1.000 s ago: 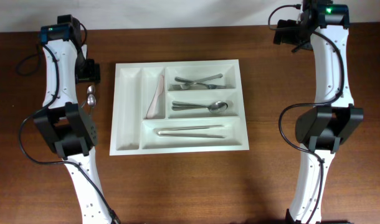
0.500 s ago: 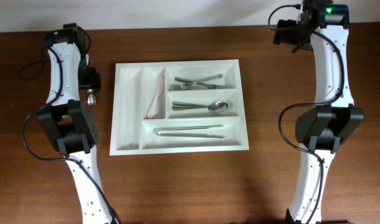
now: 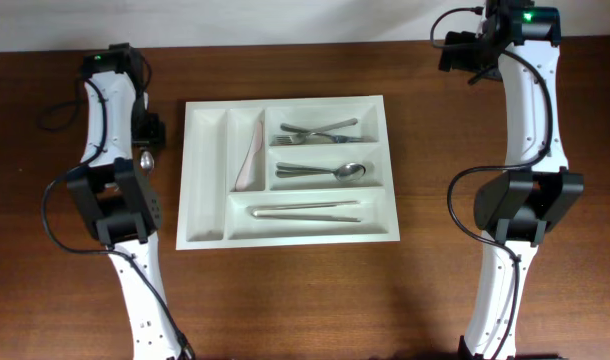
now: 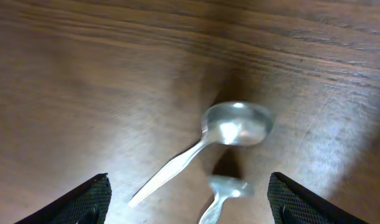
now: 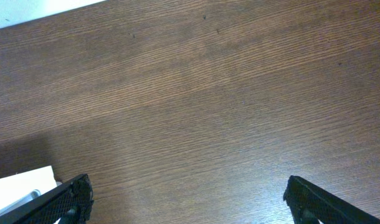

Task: Pack container
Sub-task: 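Lower the left gripper and grasp a small metal spoon's handle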

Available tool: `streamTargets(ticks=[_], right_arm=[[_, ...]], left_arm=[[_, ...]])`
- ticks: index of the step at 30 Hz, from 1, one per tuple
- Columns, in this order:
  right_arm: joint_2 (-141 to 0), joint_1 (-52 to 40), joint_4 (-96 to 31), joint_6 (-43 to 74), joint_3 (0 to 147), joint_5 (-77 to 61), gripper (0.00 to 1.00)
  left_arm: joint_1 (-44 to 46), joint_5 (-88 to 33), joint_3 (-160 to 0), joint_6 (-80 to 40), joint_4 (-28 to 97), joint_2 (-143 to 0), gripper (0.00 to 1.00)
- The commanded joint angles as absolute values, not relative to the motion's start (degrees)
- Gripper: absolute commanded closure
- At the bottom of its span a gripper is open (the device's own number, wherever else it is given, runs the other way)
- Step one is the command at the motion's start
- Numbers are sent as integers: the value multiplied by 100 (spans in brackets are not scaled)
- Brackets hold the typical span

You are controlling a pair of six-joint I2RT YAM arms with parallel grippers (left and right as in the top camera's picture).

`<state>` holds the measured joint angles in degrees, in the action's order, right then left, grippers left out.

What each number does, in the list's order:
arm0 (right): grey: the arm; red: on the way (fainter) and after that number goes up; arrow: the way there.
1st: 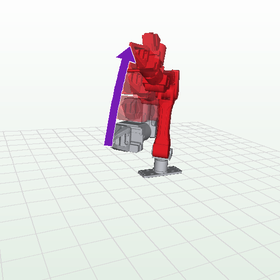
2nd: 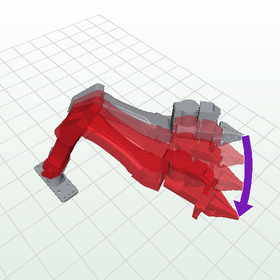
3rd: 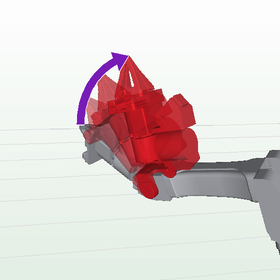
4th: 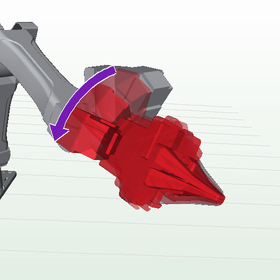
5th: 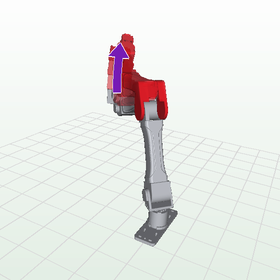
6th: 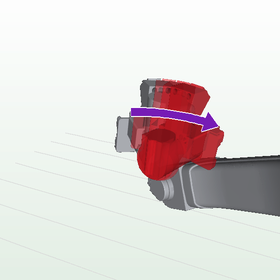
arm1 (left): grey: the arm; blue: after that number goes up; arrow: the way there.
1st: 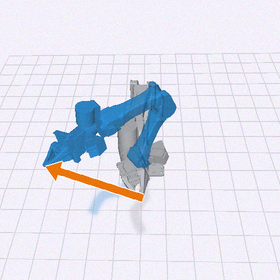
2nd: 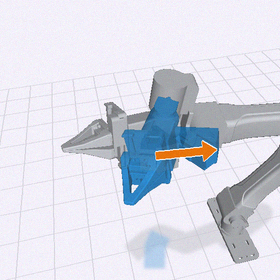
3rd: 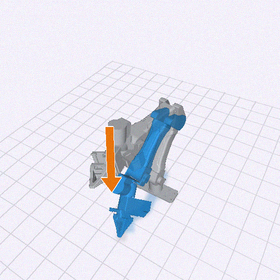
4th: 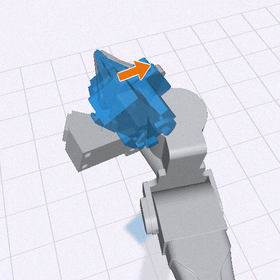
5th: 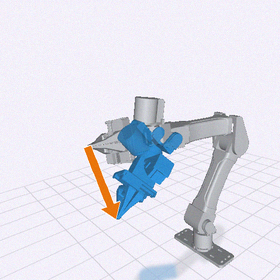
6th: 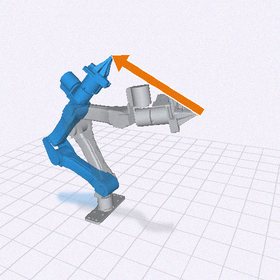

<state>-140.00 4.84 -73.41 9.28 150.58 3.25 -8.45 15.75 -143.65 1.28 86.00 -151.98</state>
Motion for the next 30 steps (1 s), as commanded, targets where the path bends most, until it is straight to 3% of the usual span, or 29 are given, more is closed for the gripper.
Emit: streamTargets(ticks=[1, 5, 10, 14, 30], right_arm=[[-14000, 454, -7347, 993, 15043, 414, 1], [-14000, 454, -7347, 993, 15043, 414, 1], [-14000, 454, -7347, 993, 15043, 414, 1], [-14000, 454, -7347, 993, 15043, 414, 1], [-14000, 454, -7347, 993, 15043, 414, 1]], left_arm=[[-718, 1678, -14348, 115, 8547, -15290, 17], [-650, 1678, -14348, 113, 8488, -15290, 18], [-624, 1675, -14348, 110, 8506, -15290, 33], [-626, 1678, -14348, 110, 8602, -15290, 39], [-626, 1833, -14348, -183, 8903, -15290, 42]])
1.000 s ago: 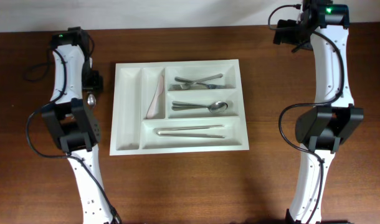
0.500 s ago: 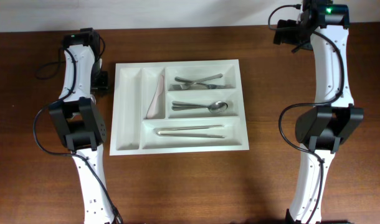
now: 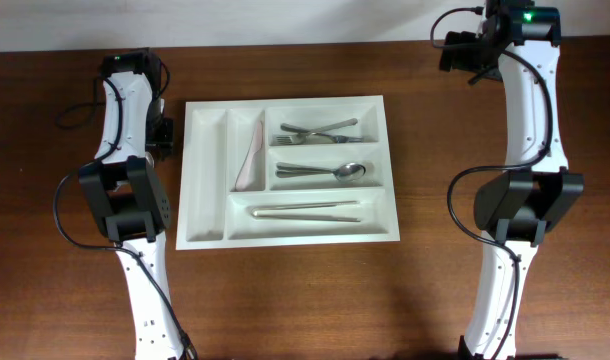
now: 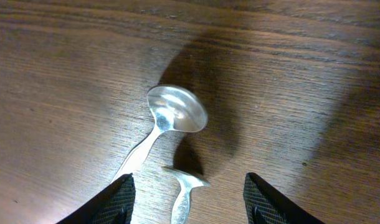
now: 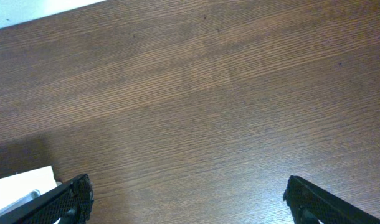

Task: Pack container
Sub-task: 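Lower the left gripper and grasp a small metal spoon's handle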

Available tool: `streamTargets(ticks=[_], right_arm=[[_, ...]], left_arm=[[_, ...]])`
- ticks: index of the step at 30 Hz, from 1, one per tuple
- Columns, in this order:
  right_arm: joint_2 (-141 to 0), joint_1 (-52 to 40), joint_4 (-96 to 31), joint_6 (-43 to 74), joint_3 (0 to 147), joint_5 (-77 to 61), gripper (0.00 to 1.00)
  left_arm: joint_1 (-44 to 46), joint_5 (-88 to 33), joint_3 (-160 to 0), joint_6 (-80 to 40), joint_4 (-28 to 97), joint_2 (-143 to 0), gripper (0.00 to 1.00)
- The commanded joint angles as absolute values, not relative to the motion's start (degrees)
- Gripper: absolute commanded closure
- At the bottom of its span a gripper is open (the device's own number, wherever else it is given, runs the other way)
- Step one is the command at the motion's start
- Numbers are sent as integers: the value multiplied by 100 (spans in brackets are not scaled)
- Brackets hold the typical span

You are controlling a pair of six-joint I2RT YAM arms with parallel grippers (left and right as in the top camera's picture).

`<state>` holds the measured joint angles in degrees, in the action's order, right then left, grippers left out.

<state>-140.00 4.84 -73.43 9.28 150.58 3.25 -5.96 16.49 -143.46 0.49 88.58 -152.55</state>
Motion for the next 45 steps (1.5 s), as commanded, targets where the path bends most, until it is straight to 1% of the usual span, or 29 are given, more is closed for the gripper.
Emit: streamTargets(ticks=[1, 7, 11, 13, 17, 26, 37, 40, 45], right_arm=[[-14000, 454, -7347, 993, 15043, 414, 1], [-14000, 454, -7347, 993, 15043, 414, 1], [-14000, 454, -7347, 993, 15043, 414, 1], [-14000, 454, -7347, 993, 15043, 414, 1], [-14000, 454, -7347, 993, 15043, 414, 1], [-14000, 454, -7347, 993, 15043, 414, 1], [-14000, 454, -7347, 993, 15043, 414, 1], [-14000, 454, -7347, 993, 15043, 414, 1], [-14000, 454, -7347, 993, 15043, 414, 1]], left_arm=[[-626, 1846, -14348, -202, 8912, -15290, 42], [-626, 1850, -14348, -224, 8923, -15290, 42], [-626, 1997, -14346, -443, 8921, -15290, 42], [-626, 2005, -14344, -454, 8919, -15290, 44], [-626, 2285, -14344, -685, 8919, -15290, 44], [-624, 2292, -14311, -834, 8829, -15303, 46], [-572, 2276, -13520, -832, 8506, -15303, 46], [-572, 2276, -13426, -832, 8464, -15303, 51], [-572, 2276, -13428, -832, 8451, -15305, 64]])
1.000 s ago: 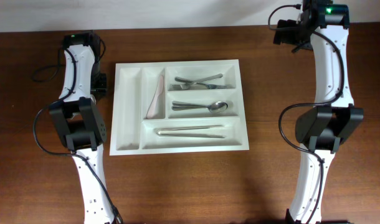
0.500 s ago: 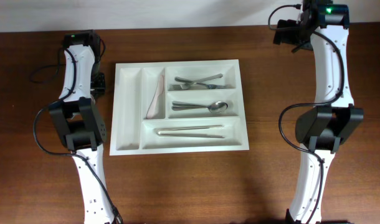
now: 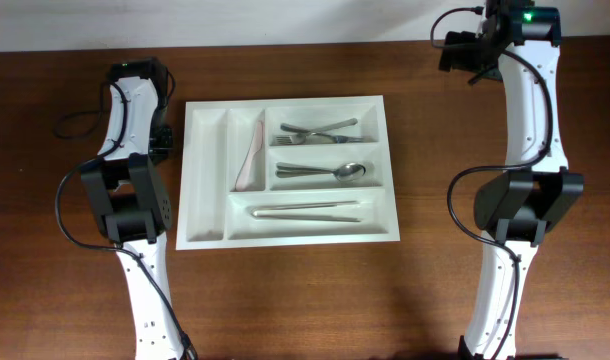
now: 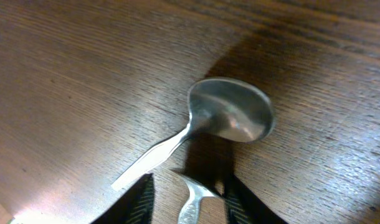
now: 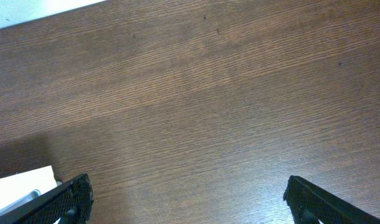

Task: Pack container
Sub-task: 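Lower the left gripper and grasp a small metal spoon's handle, then carry the spoon right and lower it into the left compartment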

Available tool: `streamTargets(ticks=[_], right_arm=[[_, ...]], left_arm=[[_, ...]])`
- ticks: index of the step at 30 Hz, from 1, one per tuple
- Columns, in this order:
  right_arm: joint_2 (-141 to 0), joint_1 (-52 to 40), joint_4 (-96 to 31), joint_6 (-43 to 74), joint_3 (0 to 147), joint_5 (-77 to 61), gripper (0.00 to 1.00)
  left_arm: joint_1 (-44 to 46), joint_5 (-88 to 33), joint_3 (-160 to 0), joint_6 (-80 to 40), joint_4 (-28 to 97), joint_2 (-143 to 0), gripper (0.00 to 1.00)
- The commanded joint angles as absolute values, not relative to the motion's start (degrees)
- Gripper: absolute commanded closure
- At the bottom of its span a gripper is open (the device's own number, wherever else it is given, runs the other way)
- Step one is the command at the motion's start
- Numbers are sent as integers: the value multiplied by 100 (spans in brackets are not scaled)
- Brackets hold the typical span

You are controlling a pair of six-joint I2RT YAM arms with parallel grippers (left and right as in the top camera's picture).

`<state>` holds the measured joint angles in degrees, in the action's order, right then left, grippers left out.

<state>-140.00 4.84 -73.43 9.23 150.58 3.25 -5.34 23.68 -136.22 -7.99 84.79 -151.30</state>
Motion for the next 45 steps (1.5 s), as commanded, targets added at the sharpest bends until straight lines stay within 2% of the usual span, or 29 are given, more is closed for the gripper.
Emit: streamTargets(ticks=[1, 14, 37, 45], right_arm=[[-14000, 454, -7347, 993, 15043, 414, 1], [-14000, 454, -7347, 993, 15043, 414, 1], [-14000, 454, -7347, 993, 15043, 414, 1], [-14000, 454, -7347, 993, 15043, 414, 1]], left_arm=[[-572, 2276, -13428, -832, 8451, -15303, 67], [-572, 2274, -13428, -832, 8451, -15303, 98], [-572, 2200, -13441, -832, 8624, -15299, 98], [-528, 1914, -13893, -829, 8709, -15297, 98]])
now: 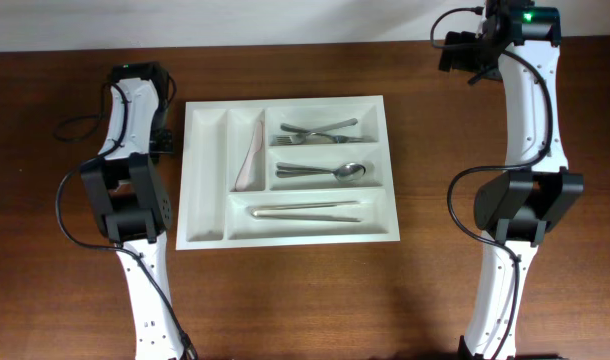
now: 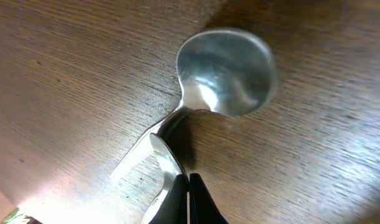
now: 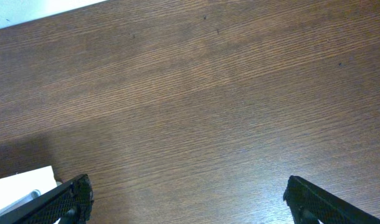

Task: Pack container
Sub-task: 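Carry the spoon right and lower it into the left compartment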

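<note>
A metal spoon [image 2: 226,73] lies on the wood just left of the white cutlery tray [image 1: 285,103], hidden under my left arm in the overhead view. My left gripper [image 2: 188,200] is down at it with its fingers pressed together on a raised metal handle end [image 2: 164,158] near the spoon's neck. My right gripper [image 3: 189,198] hangs open over bare wood at the far right of the table [image 1: 455,50], holding nothing.
The tray's compartments hold forks [image 1: 320,130], a spoon [image 1: 327,172], a long metal pair [image 1: 305,211] and a pink knife [image 1: 250,155]. One narrow left compartment [image 1: 203,170] holds nothing. A corner of the tray [image 3: 22,183] shows in the right wrist view.
My left gripper's fingers, a narrow gap apart then, are now shut on the metal handle end. The spoon looks closer and larger. The right arm has not moved.
My left gripper first stood wide open over the spoon beside the tray. At each later moment its fingers were closer together around the handle end, and the arm had shifted toward the table's far edge. Now they are shut on it. The tray's contents are unchanged.
</note>
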Available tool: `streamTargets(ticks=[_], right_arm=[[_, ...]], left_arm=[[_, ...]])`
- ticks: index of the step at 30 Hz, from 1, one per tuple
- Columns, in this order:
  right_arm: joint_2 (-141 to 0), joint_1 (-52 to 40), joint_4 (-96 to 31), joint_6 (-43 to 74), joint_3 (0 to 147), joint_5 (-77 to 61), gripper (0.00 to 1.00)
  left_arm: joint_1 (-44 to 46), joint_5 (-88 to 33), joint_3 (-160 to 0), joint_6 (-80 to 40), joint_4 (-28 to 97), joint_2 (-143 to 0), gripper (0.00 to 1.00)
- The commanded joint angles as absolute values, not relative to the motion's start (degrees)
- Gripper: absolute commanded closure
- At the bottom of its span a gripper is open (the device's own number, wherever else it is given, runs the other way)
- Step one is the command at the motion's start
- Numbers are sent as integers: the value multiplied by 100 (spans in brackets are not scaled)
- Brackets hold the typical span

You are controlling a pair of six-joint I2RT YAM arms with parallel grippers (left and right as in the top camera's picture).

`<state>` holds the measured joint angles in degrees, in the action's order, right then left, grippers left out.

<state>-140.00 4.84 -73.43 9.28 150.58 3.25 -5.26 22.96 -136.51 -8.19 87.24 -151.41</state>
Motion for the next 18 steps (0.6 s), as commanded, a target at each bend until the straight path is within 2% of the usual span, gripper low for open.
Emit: streamTargets(ticks=[1, 9, 18], right_arm=[[-14000, 454, -7347, 993, 15043, 414, 1], [-14000, 454, -7347, 993, 15043, 414, 1], [-14000, 454, -7347, 993, 15043, 414, 1]], left_arm=[[-523, 1872, -14005, -825, 8724, -15297, 98], [-486, 1514, -14844, -725, 8847, -15297, 98], [-478, 1409, -14964, -722, 8875, -15297, 98]])
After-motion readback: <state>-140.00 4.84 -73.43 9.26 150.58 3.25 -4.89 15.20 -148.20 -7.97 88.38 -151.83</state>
